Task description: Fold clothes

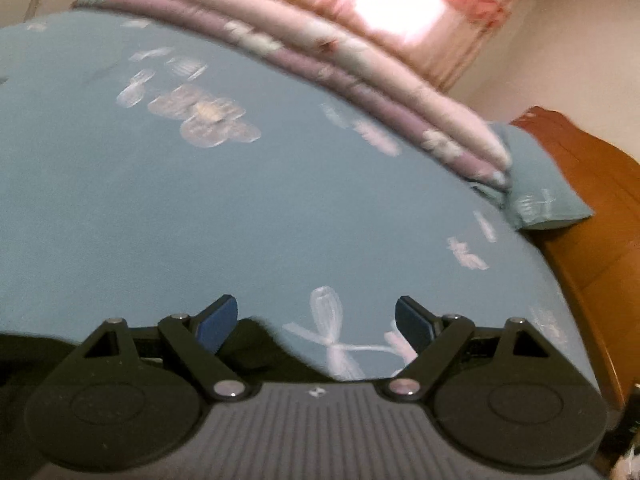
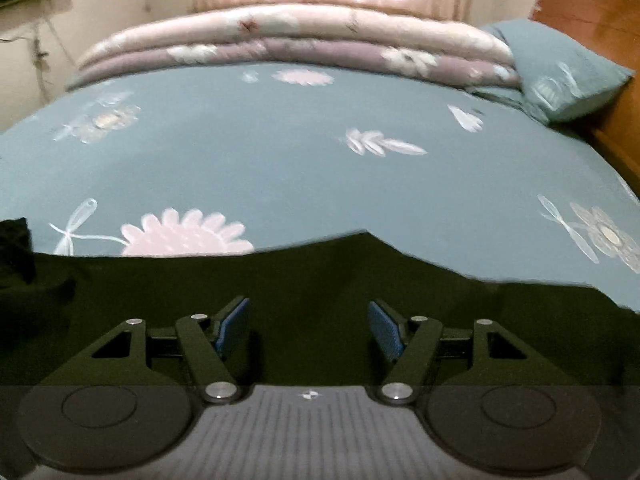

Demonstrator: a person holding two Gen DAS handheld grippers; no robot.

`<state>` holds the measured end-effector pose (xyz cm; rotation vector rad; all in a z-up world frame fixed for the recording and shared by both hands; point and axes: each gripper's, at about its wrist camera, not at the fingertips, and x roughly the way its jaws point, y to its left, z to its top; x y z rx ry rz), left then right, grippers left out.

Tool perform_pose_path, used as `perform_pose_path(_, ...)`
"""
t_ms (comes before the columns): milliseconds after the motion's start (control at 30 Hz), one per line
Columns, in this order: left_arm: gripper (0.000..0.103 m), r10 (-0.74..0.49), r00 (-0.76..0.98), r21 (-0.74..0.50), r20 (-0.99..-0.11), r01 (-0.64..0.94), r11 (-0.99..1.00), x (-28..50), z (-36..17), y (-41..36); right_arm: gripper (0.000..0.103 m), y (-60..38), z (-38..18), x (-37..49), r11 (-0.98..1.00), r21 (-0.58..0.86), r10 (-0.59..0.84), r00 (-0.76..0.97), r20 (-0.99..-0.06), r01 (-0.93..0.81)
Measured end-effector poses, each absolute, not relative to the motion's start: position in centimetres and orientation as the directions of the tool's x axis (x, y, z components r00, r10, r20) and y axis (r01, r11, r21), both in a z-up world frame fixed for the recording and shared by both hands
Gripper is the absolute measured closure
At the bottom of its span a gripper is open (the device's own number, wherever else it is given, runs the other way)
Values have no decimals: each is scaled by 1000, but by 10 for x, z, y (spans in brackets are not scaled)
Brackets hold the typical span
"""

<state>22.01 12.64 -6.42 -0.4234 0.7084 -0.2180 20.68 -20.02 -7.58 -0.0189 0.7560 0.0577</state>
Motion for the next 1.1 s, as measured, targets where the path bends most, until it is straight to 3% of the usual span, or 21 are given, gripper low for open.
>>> perform_pose_path(233,17,-480,569,-258,-667,428,866,290,-37,-10,34,-241,-101,215,974,211,210,658,-723,-79)
perform_pose_path(367,17,-473,527,-101,-706,586,804,341,-38,-86,34,-264,-108,187,953,270,285,709,-646,-137)
perform_pose_path(567,17,-466,458,66,-758,763,643,389,-83,-169,34,-279,-115,176,930,316,349,727,-592,-189)
perform_pose_path(800,17,-592,240,-48,-769,902,429,385,-114,-168,34,-306,-125,160,873,416,455,731,-508,-254)
perform_pose_path(933,17,-592,217,-4,-776,937,349,374,-122,-172,34,-309,-126,159,863,433,470,731,-494,-262)
perform_pose_path(1100,17,-628,167,-48,-760,949,310,378,-125,-188,34,-313,-126,159,852,453,482,731,-484,-262)
